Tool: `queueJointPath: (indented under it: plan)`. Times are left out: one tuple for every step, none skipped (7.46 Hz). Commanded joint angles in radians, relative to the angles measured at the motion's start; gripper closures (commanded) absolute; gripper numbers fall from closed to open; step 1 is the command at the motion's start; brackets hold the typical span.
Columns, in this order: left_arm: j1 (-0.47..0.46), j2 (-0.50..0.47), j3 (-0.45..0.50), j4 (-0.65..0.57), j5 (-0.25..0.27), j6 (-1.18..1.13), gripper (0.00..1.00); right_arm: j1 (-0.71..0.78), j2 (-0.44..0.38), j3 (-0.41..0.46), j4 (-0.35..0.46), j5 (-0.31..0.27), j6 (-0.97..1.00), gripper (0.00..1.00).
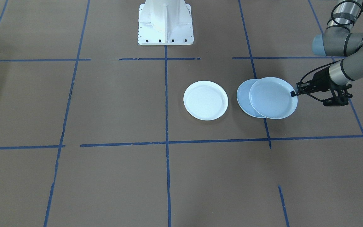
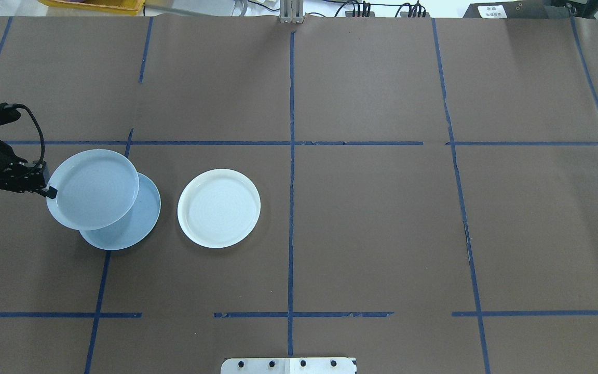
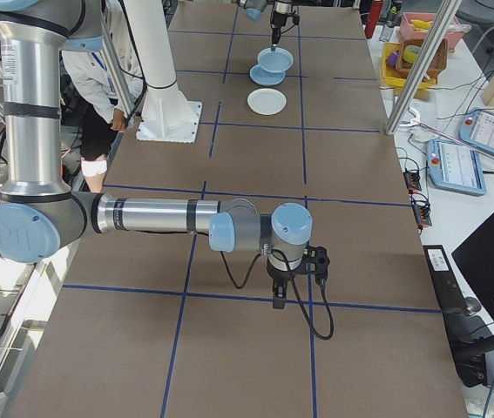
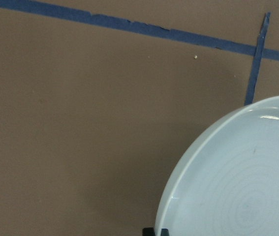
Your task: Stack plate in center
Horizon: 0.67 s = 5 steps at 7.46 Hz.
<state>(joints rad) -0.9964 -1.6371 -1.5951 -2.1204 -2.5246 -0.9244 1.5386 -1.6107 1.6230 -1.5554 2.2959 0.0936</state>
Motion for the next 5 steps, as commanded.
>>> queueJointPath:
  plan:
    - [0.033,-0.003,-0.002,-0.003,0.001,-0.022,0.56,0.0,0.0,0.0,0.0,-0.001,0.0,0.0]
    - [0.048,-0.003,-0.014,-0.001,0.006,-0.025,0.01,0.0,0.0,0.0,0.0,-0.001,0.0,0.0]
    - [0.048,-0.003,-0.057,0.005,0.006,-0.043,0.0,0.0,0.0,0.0,0.0,-0.001,0.0,0.0]
    - [0.051,-0.009,-0.122,0.01,0.013,-0.115,0.0,0.0,0.0,0.0,0.0,-0.001,0.0,0.0]
    - [0.091,-0.058,-0.152,0.01,0.03,-0.239,0.0,0.0,0.0,0.0,0.0,0.0,-0.002,0.0]
